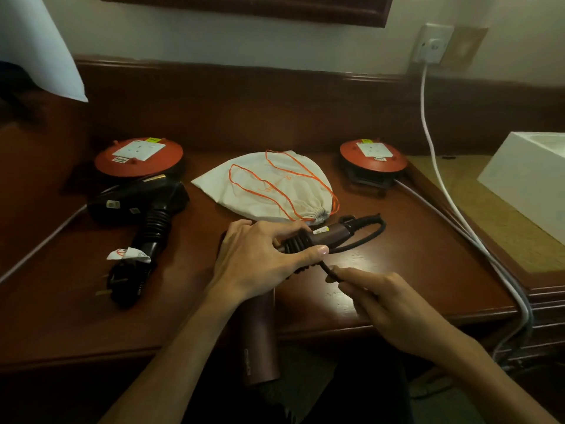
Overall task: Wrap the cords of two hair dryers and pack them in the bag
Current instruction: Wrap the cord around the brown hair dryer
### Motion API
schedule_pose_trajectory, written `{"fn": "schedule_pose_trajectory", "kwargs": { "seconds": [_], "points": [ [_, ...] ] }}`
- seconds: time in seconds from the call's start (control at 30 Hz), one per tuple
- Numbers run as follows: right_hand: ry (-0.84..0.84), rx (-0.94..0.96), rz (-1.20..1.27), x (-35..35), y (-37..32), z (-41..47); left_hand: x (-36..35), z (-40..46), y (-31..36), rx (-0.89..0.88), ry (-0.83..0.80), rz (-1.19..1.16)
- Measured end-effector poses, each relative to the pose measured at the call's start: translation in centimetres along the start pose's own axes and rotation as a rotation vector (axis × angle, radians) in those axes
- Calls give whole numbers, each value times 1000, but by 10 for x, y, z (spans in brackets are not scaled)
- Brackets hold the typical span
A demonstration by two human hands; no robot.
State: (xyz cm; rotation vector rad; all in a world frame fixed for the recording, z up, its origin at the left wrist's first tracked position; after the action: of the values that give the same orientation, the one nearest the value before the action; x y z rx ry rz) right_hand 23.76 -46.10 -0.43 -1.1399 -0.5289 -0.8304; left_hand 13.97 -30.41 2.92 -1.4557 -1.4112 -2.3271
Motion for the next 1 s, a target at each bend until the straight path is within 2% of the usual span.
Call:
{"fn": "schedule_pose_trajectory", "kwargs": {
  "seconds": [0.17,0.3,0.37,0.47,0.57,0.67,0.8,0.93,1.0],
  "points": [
    [-201,-65,-10,2,6,2,-3,-1,6,-39,-65,-23],
    [-232,-139,11,-1,23,14,-3,-1,1,-46,-119,-60],
    [-270,-235,80,-2,36,15,-4,-3,-1,-65,-161,-75],
    [-276,-371,178,12,61,20,-6,-9,2,-95,-186,19],
    [-459,-288,76,9,72,42,-15,-17,9,-116,-245,126],
    [-573,-284,8,1,77,60,-18,-19,12,-110,-296,214],
    [-727,-226,24,-12,61,82,-29,-22,15,-123,-368,390],
    [-691,-208,-69,-9,46,103,-44,-13,13,-74,-367,550],
    [-666,-202,-151,-8,35,108,-50,-7,8,-17,-422,584]
  ]
}}
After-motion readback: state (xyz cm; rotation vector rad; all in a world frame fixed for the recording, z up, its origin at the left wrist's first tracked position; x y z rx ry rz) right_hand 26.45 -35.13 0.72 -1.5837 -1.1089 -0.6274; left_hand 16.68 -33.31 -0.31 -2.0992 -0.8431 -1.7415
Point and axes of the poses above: each hand's wrist, its own z-axis towards the middle knuckle, its own x-axis out of the back of the hand, y = z × x, the point moved 9 cm from there along z, towards the middle knuckle, and after that the axes turned 15 degrees about x, right-handed, at the moved point
